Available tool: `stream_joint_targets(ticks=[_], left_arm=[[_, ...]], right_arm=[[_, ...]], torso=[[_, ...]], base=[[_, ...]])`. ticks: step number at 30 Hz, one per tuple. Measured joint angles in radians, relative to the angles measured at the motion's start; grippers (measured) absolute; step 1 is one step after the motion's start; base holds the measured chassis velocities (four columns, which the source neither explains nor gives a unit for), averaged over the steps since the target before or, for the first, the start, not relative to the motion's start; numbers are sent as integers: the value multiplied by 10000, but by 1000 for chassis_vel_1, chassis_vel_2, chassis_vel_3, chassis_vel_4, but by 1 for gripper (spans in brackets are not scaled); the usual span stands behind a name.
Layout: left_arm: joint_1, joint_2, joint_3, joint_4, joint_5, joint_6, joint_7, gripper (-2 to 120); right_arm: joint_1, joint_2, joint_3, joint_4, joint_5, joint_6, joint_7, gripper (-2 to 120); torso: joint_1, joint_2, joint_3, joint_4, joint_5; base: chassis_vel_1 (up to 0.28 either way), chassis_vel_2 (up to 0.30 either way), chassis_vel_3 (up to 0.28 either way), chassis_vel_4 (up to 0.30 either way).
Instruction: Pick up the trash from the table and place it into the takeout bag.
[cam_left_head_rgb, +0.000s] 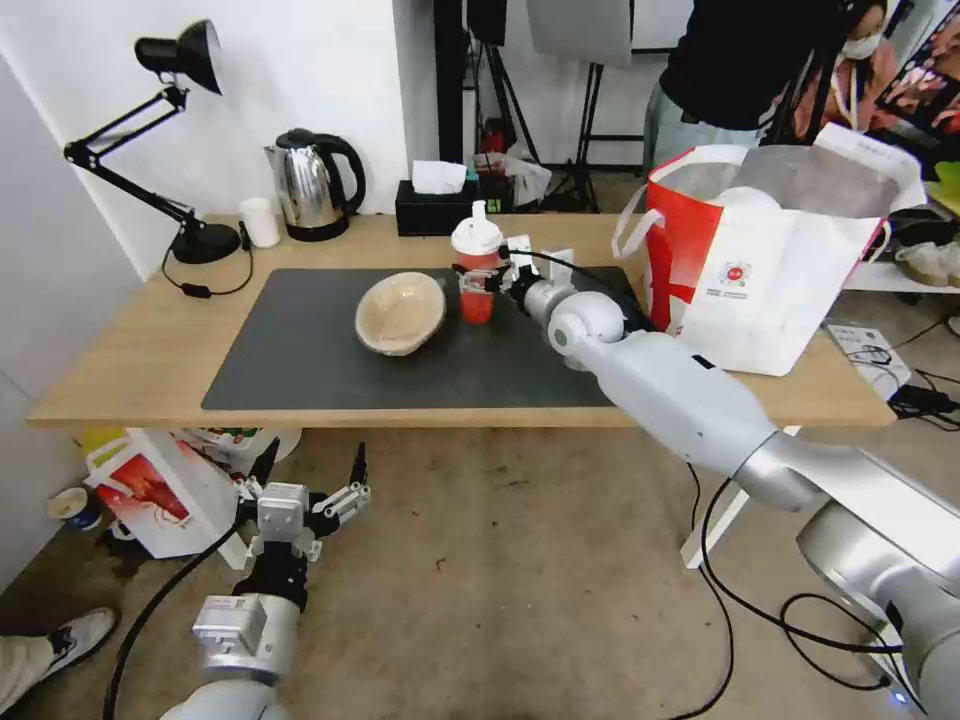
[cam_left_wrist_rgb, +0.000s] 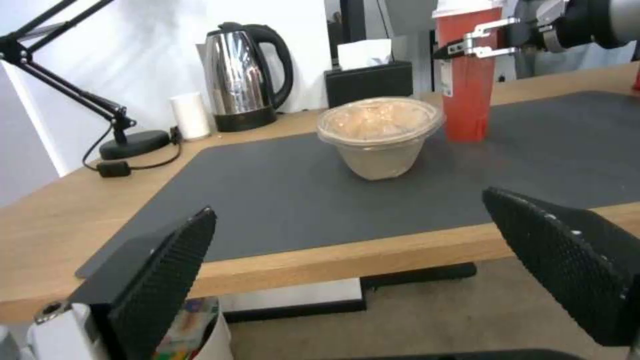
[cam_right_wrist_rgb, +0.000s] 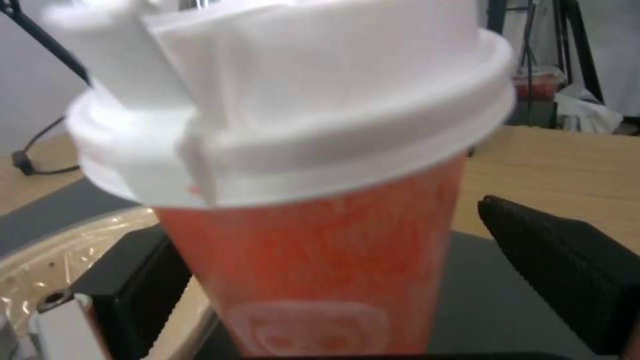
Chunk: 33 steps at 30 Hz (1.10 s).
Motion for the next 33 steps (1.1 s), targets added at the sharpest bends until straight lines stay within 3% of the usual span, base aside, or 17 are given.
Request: stream_joint_targets(ticks=[3,5,7,11,16,27,33], left_arm=[[0,0,0,0,0,0,0,100],[0,0,0,0,0,0,0,100],[1,0,0,0,0,0,0,100],[0,0,0,0,0,0,0,100],[0,0,0,0,0,0,0,100],[0,0,0,0,0,0,0,100],[0,0,0,0,0,0,0,100]], right_arm=[[4,-2,-3,-1,23,19,-55,98],[17,-49,-15,121,161,26,-85,86],[18,-65,-16,169,202,20,-83,85],[-122,-175,-11,414,287,2,-69,65],[-336,-297,75,626,284,13,-37,51],[-442,-637,198,973,331,-59,35,28],[224,-954,269,1207,635,-290,201,15]], torso=[[0,0,0,-1,0],[0,0,0,-1,0],[0,0,0,-2,0],[0,0,-2,-2,1],[-3,1,-3,-1,2],[-2,0,0,0,2],[-1,0,1,-2,-2]], base=[[0,0,0,0],[0,0,0,0],[0,0,0,0],[0,0,0,0],[0,0,0,0],[0,0,0,0],[0,0,0,0]])
